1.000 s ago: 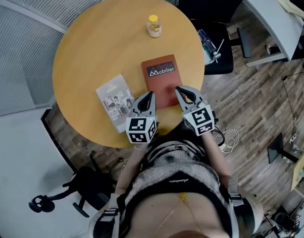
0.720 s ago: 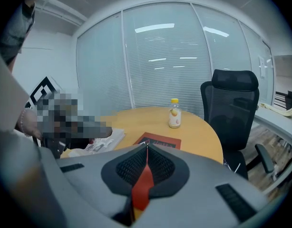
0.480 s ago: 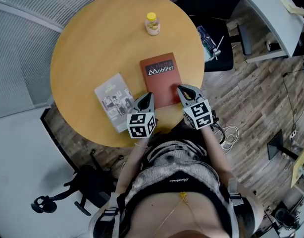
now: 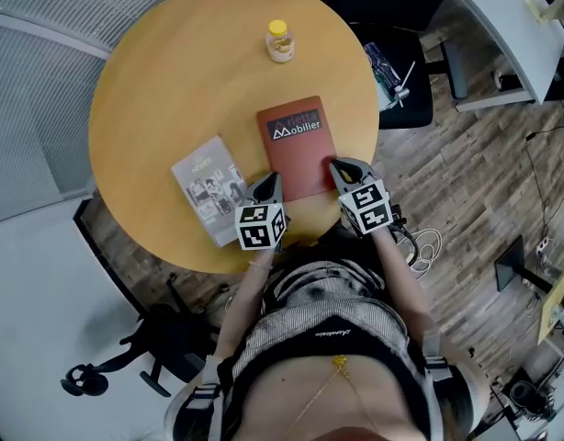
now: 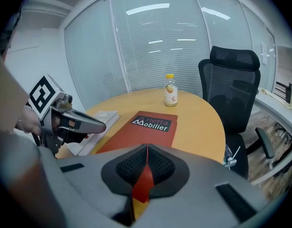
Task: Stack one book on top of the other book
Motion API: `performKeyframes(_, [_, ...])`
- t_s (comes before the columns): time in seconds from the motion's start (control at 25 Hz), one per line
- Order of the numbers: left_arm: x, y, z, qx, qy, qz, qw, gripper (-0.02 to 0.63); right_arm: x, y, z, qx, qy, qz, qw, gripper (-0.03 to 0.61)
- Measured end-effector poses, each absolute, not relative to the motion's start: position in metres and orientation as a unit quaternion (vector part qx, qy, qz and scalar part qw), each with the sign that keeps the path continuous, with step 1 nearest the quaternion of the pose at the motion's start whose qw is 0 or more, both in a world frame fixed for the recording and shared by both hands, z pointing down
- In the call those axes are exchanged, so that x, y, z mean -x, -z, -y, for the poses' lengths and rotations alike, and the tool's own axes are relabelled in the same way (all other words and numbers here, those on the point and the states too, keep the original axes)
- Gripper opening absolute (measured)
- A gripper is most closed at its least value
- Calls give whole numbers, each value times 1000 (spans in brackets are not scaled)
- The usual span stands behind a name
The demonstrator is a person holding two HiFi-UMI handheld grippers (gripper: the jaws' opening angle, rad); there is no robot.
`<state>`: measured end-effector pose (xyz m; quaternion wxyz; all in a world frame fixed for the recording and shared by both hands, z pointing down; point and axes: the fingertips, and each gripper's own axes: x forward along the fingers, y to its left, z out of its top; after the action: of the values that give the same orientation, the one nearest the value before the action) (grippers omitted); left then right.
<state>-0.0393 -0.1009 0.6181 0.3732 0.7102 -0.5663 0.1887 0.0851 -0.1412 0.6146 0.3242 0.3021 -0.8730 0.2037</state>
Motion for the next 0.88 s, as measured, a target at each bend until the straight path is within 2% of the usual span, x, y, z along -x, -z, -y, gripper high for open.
performKeyframes(0.44, [40,-637,99,-701,-201,558,395,21,-87,-636,141,-296,-218,863,347,23])
performKeyframes(0.6, [40,-640,99,-708,-224,554,377,21,-86,-639,143,-294,-222,862,349,23])
performKeyframes(0.76, [42,-642,100,-705,-218,554,386,22,-88,-645,144,-295,-236,855,355,25])
performKeyframes(0.88, [44,-644,101,-700,-211,556,395,31,-88,-648,145,-296,-248,851,355,53])
